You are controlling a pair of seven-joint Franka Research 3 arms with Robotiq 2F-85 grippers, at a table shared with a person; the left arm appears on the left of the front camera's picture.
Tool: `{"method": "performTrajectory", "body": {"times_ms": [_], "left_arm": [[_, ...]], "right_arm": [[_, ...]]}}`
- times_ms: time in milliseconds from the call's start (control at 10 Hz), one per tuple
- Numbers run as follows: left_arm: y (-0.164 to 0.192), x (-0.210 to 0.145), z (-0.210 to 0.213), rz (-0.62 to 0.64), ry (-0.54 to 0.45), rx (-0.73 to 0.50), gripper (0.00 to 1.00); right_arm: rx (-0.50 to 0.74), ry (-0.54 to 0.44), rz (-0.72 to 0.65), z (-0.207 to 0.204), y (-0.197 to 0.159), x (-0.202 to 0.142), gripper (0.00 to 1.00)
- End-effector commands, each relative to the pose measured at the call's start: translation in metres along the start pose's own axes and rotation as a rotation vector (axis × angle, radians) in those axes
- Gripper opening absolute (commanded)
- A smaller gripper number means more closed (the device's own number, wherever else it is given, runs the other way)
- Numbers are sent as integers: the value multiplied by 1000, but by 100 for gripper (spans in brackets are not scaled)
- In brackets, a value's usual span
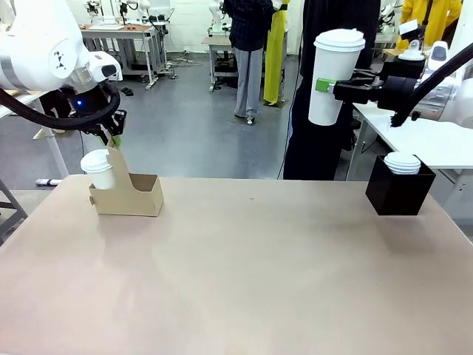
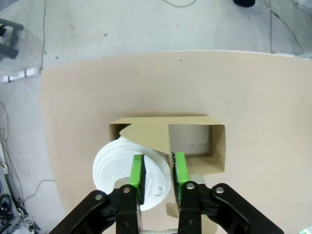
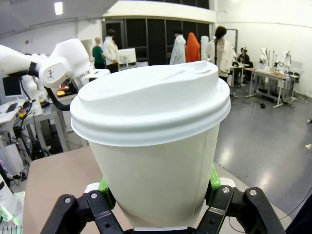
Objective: Pour a drink into a cup and package it in a carrier.
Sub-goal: Position the Cup Carrier in the center of the table.
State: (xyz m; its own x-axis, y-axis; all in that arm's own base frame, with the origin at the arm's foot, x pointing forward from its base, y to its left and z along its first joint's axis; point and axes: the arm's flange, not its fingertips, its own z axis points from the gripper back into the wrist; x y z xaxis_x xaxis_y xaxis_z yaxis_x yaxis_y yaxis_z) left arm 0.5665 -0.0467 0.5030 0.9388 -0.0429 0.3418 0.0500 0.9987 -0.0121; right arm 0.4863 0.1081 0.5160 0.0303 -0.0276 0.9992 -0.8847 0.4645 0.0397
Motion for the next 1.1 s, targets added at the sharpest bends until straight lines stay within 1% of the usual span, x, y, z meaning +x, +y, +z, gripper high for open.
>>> {"method": "performTrajectory", "body": {"times_ms": [0, 300, 400, 500, 900, 1000], "left_arm": [[1, 0, 4, -25, 28, -38, 0], [-8, 0, 5, -27, 48, -62, 0], [-4, 3, 4, 24, 30, -60, 0], [-11, -3, -1, -15, 32, -34, 0], [-11, -3, -1, -15, 32, -34, 0], [-12, -2, -1, -9, 34, -42, 2]], "right_arm": [[-2, -5, 23, -2, 2, 2, 80], [-2, -5, 23, -2, 2, 2, 80], [-2, -5, 23, -2, 2, 2, 80], [-2, -5, 23, -2, 2, 2, 80], [-2, -5, 23, -2, 2, 2, 80], [-2, -5, 23, -2, 2, 2, 80]]}}
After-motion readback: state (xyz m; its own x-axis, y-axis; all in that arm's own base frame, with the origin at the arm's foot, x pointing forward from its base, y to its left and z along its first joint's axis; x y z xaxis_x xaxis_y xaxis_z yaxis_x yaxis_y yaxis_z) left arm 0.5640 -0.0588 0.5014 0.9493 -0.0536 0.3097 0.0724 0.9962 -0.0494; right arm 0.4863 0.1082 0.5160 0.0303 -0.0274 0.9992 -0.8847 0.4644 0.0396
